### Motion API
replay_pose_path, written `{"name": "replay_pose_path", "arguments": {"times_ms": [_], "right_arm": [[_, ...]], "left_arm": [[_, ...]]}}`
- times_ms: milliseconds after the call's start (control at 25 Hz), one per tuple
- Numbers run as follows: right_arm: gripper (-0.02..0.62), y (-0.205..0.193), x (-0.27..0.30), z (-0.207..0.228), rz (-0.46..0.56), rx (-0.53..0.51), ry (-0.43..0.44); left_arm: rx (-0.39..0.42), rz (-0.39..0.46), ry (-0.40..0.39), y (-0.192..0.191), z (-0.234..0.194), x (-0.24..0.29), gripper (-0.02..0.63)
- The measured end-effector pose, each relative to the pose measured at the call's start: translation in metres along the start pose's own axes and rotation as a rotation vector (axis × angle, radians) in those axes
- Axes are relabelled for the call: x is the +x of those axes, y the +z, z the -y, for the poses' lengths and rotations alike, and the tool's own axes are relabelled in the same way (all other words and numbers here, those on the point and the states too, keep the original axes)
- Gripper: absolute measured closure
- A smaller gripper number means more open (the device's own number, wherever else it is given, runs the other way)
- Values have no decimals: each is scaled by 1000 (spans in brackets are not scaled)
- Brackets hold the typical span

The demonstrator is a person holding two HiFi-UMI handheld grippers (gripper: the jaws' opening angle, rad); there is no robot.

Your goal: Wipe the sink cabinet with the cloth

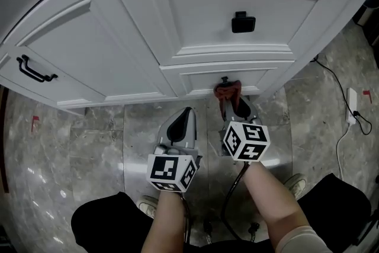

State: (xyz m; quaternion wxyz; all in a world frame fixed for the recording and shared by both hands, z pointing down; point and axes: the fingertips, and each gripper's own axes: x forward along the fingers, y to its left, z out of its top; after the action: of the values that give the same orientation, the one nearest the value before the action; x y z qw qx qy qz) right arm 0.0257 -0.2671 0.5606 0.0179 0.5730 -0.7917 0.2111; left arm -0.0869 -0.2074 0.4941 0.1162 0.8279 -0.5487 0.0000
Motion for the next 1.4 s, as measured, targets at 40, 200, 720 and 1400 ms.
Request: {"name": "replay_pose_path", "arguments": {"times_ms": [40, 200, 720, 1400], "right_arm": [[511, 3, -2, 7, 4, -4, -8], [511, 13, -12, 38, 22, -11, -60], [512, 20, -37, 100, -2, 9, -196], [511, 125, -131, 14, 233, -196, -86]], "left_arm": [[3, -5, -8, -2, 4, 3, 606], [5, -19, -23, -8, 14, 12, 606], [-27, 2, -52, -1, 39, 29, 606], [55, 202, -21, 111, 72, -34, 606]]}}
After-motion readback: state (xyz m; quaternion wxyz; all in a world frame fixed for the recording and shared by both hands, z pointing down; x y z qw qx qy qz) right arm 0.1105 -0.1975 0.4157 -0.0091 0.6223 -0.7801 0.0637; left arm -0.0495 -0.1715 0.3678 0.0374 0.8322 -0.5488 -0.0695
